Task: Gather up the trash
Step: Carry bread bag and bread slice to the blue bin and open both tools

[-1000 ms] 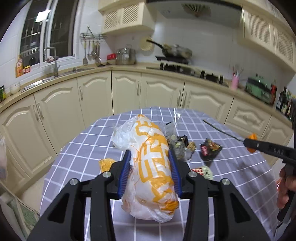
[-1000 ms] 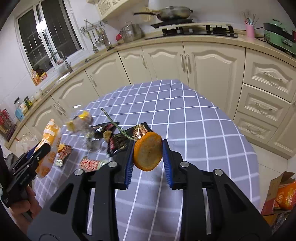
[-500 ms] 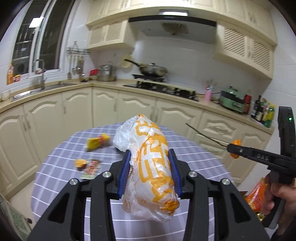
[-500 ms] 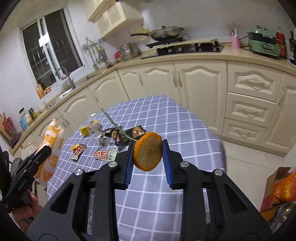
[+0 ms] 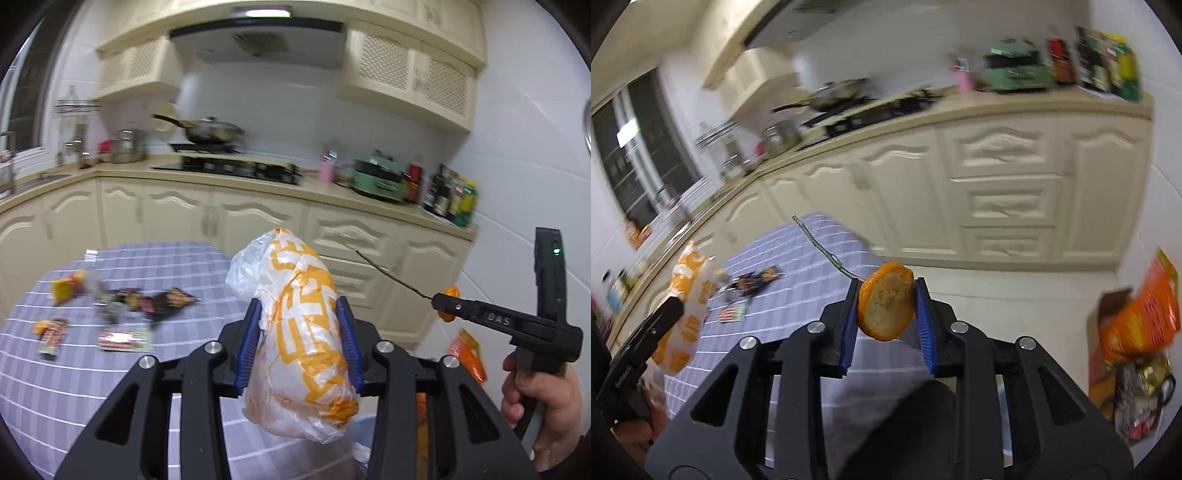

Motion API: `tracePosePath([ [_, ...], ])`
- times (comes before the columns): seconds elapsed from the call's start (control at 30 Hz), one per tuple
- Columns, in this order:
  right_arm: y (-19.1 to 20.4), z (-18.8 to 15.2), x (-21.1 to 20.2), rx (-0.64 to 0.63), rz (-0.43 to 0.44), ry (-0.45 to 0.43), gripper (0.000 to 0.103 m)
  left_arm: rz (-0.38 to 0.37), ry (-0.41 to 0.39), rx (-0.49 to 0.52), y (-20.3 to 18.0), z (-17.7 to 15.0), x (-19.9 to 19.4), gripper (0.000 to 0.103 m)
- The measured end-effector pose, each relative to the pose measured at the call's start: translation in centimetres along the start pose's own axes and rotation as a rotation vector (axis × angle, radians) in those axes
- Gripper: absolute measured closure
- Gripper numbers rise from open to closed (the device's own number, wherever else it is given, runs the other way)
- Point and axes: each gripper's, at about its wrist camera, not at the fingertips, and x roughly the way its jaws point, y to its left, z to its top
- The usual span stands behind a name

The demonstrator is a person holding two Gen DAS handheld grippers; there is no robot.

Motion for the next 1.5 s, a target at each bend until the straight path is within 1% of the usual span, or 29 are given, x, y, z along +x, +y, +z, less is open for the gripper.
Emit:
tracePosePath([
  [0.1, -4.8, -1.0, -0.4, 0.077, -0.071, 0.014, 0.074, -0.088, 0.055, 0.037, -3.8, -1.0, 2.2, 0.063],
  [0.23, -10.6, -2.9, -0.4, 0.180, -0.146, 0.055, 0.074, -0.170, 0.137, 0.088, -8.2, -3.1, 5.3, 0.063],
  [0.37, -14.3, -4.9, 0.8, 0.242, -0.185, 0.105, 0.074, -0.235, 0.242, 0.143, -12.2, -5.9, 9.2, 0.063],
  [0.5, -17.9, -7.1, 2.4, 0.320, -0.212, 0.163, 0.074, -0.273, 0.334, 0.186, -15.0, -8.7, 12.5, 0.063],
  [0.57, -19.2, -8.1, 3.1, 0.355, -0.228, 0.192, 0.074, -0.292, 0.396, 0.200, -16.3, -10.5, 14.5, 0.063],
  [0.6, -20.0, -8.7, 3.6, 0.374, -0.236, 0.208, 0.074, -0.297, 0.417, 0.205, -16.6, -11.1, 15.2, 0.063],
  [0.73, -22.2, -10.8, 5.2, 0.441, -0.257, 0.264, 0.074, -0.308, 0.546, 0.210, -18.0, -15.1, 19.5, 0.063],
  [0.83, -23.7, -12.3, 6.4, 0.492, -0.259, 0.298, 0.074, -0.316, 0.628, 0.204, -18.4, -17.5, 22.1, 0.063],
  [0.9, -24.6, -13.1, 7.2, 0.519, -0.256, 0.317, 0.074, -0.339, 0.675, 0.200, -18.7, -18.5, 23.7, 0.062],
  [0.93, -25.4, -13.8, 7.8, 0.550, -0.255, 0.329, 0.072, -0.356, 0.708, 0.197, -19.0, -19.2, 24.7, 0.059],
  [0.97, -26.1, -14.2, 8.1, 0.571, -0.251, 0.335, 0.062, -0.354, 0.728, 0.200, -19.1, -20.0, 25.7, 0.055],
  [1.0, -26.9, -14.9, 8.6, 0.600, -0.256, 0.343, 0.048, -0.343, 0.741, 0.212, -19.2, -20.5, 26.1, 0.048],
  [1.03, -27.4, -15.4, 8.7, 0.620, -0.269, 0.350, 0.034, -0.326, 0.762, 0.221, -19.2, -21.1, 27.0, 0.031],
  [1.07, -27.7, -15.9, 8.8, 0.638, -0.273, 0.355, 0.033, -0.306, 0.770, 0.209, -18.9, -21.4, 27.5, 0.023],
  [1.13, -28.1, -16.5, 8.5, 0.667, -0.267, 0.350, 0.032, -0.298, 0.765, 0.196, -18.3, -21.4, 27.3, 0.019],
  [1.17, -28.1, -16.5, 8.3, 0.668, -0.273, 0.346, 0.025, -0.296, 0.754, 0.202, -18.1, -21.2, 27.0, 0.016],
  [1.2, -28.0, -16.5, 8.0, 0.665, -0.280, 0.336, 0.022, -0.290, 0.741, 0.212, -18.1, -20.9, 26.7, 0.014],
  [1.23, -28.0, -16.4, 7.9, 0.666, -0.280, 0.330, 0.015, -0.281, 0.725, 0.225, -18.0, -20.6, 26.2, 0.013],
  [1.27, -27.8, -16.3, 7.7, 0.666, -0.280, 0.324, 0.011, -0.274, 0.705, 0.237, -18.0, -20.3, 25.7, 0.012],
  [1.37, -27.0, -15.5, 7.1, 0.640, -0.293, 0.307, 0.006, -0.260, 0.646, 0.247, -17.8, -18.6, 24.1, 0.011],
  [1.5, -25.7, -14.2, 6.5, 0.603, -0.293, 0.287, 0.006, -0.248, 0.573, 0.244, -17.9, -16.1, 21.8, 0.011],
])
